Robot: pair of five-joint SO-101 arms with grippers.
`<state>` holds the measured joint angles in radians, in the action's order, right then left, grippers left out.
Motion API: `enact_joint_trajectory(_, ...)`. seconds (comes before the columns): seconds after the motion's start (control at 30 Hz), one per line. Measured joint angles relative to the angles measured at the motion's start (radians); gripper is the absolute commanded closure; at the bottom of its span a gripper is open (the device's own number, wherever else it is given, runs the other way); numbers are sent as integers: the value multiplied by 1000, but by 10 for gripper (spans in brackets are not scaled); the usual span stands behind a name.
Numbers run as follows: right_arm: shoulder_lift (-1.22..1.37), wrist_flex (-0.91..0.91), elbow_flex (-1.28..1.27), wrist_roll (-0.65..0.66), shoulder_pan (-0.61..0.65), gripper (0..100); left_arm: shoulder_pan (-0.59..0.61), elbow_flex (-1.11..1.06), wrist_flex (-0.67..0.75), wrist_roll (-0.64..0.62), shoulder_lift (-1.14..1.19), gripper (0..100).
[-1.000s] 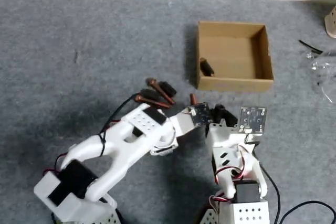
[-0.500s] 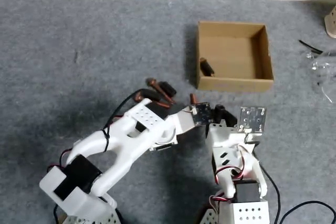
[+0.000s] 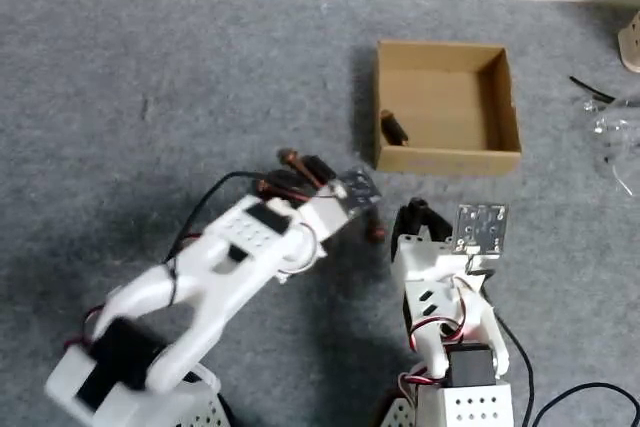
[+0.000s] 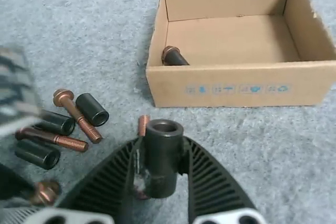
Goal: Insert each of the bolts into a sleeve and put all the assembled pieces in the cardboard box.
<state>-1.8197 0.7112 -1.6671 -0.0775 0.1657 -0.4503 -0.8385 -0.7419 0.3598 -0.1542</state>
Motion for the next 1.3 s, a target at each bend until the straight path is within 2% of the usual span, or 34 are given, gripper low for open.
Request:
enact_joint_trajectory(0.4,0,-12,0,0,0,994,12,-488,330,-2,-612,993)
enact_joint_trajectory(0.53,0,-78,-3,0,12,994,69,-609,430,0,-806,993)
enact_joint_trajectory(0.77,0,-180,-3,0,46,994,114,-830,787,-5,-1053,993)
enact_joint_trajectory(0.87,0,-181,-3,0,51,994,124,-838,953,-5,-1142,993)
enact_joint_trajectory(0.93,0,-181,-3,0,81,994,147,-841,1008,-17,-1192,993)
enact_joint_trajectory(1.03,0,-181,-3,0,144,994,166,-842,1034,-118,-1266,993)
enact_joint_trajectory(1.17,0,-181,-3,0,180,994,163,-839,1008,-330,-1359,993)
enact_joint_trajectory(1.3,0,-181,-3,0,186,994,66,-839,991,-499,-1450,993)
